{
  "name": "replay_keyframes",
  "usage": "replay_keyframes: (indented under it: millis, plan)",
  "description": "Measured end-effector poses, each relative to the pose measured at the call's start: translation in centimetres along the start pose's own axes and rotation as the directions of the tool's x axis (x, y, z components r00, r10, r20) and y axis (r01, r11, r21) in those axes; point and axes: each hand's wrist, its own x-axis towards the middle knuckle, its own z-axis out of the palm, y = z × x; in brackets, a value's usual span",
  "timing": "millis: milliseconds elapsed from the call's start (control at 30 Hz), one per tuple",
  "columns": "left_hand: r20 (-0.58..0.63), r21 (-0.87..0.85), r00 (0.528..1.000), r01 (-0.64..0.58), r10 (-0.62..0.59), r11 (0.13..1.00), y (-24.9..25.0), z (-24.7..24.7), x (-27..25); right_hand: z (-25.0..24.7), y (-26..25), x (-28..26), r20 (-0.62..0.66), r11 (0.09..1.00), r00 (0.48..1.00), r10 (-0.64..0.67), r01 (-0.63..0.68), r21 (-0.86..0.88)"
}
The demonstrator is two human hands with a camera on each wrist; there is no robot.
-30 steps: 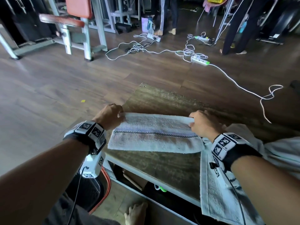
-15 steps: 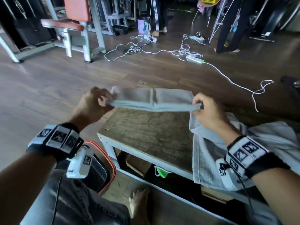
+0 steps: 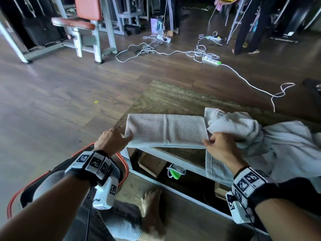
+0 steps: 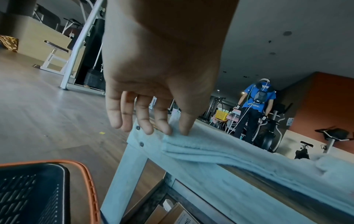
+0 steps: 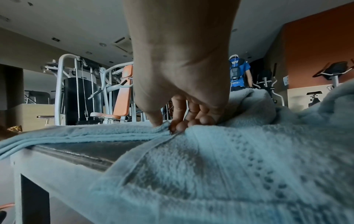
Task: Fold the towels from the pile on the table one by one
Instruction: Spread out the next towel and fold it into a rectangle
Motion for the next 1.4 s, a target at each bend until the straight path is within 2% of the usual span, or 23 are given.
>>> replay_keyframes:
  millis: [100,167,267,367,500,567,633,700,733,800,867,933,1033,1133,1200,1267,1400]
  plan:
    - [-0.035,-0.039,0.999,-0.01,0.008,0.999,0.7,-0.2,-0.3,-0.5,-0.5,-0.2,-0.018,1.0,1.0,0.017,-0.018,-0.011]
    - [-0.06,-0.043,0.997,0.038,-0.041,0.998,0.9,-0.5,-0.4,-0.9,-0.5,-0.2,-0.027,0.999,0.999,0.033,-0.033,0.002]
    - [0.051,0.01,0.991,0.124,-0.124,0.992,0.8,-0.6,-0.6,-1.1,-0.4,-0.3,-0.002,0.999,0.999,0.048,-0.048,-0.01]
    - [0.159,-0.048,0.983,0.106,-0.097,0.993,0.5,-0.1,-0.6,-1.2,-0.3,-0.7,0.028,0.998,0.998,0.062,-0.061,-0.01]
    - [0.132,-0.092,0.987,0.102,-0.089,0.991,0.3,-0.9,-0.2,-1.6,0.0,-0.6,0.023,0.998,0.997,0.068,-0.068,0.01]
    - [0.135,-0.08,0.984,0.132,-0.121,0.988,0.3,-1.7,-0.2,-1.7,0.0,-0.6,0.008,0.996,0.997,0.074,-0.073,-0.048]
    - [0.119,-0.003,0.983,0.14,-0.139,0.99,1.0,-2.1,-0.5,-1.5,-0.5,-0.6,-0.061,0.992,0.998,0.009,-0.016,-0.127]
    - [-0.012,0.061,0.997,0.075,-0.075,0.995,2.2,-1.8,-0.9,-0.7,-1.8,-0.4,-0.127,0.983,0.984,-0.126,0.106,-0.152]
    - [-0.089,0.048,0.996,-0.004,0.008,0.999,3.1,-1.4,-1.0,-0.2,-2.7,-0.4,-0.142,0.971,0.967,-0.21,0.189,-0.146]
    - [-0.174,0.02,0.959,-0.226,0.226,0.974,5.1,-0.2,-0.8,1.2,-4.4,-0.3,-0.091,0.926,0.926,-0.367,0.355,-0.125]
    - [-0.079,0.089,0.907,-0.406,0.413,0.91,6.9,1.3,-0.7,2.7,-5.7,-0.4,0.067,0.887,0.892,-0.448,0.452,-0.093]
    - [0.05,0.165,0.867,-0.497,0.496,0.852,7.8,3.0,-0.5,4.2,-6.3,-0.9,0.169,0.897,0.892,-0.419,0.436,-0.075]
    - [0.031,0.176,0.862,-0.503,0.506,0.846,8.3,4.5,0.3,4.7,-7.1,-0.7,0.033,0.912,0.923,-0.384,0.385,-0.139]
    - [-0.009,0.183,0.859,-0.502,0.512,0.845,8.6,5.9,1.2,5.0,-8.3,1.3,-0.035,0.923,0.925,-0.378,0.373,-0.098]
    - [0.01,0.227,0.864,-0.492,0.503,0.84,8.6,7.0,1.6,5.9,-8.8,2.3,0.032,0.914,0.915,-0.402,0.403,-0.039]
    - [0.013,0.28,0.878,-0.463,0.479,0.841,8.3,7.7,1.7,7.1,-8.6,2.4,0.122,0.897,0.895,-0.429,0.438,-0.057]
    - [0.027,0.3,0.863,-0.488,0.504,0.82,7.6,7.5,2.1,7.7,-7.6,2.1,0.074,0.884,0.903,-0.424,0.43,-0.183]
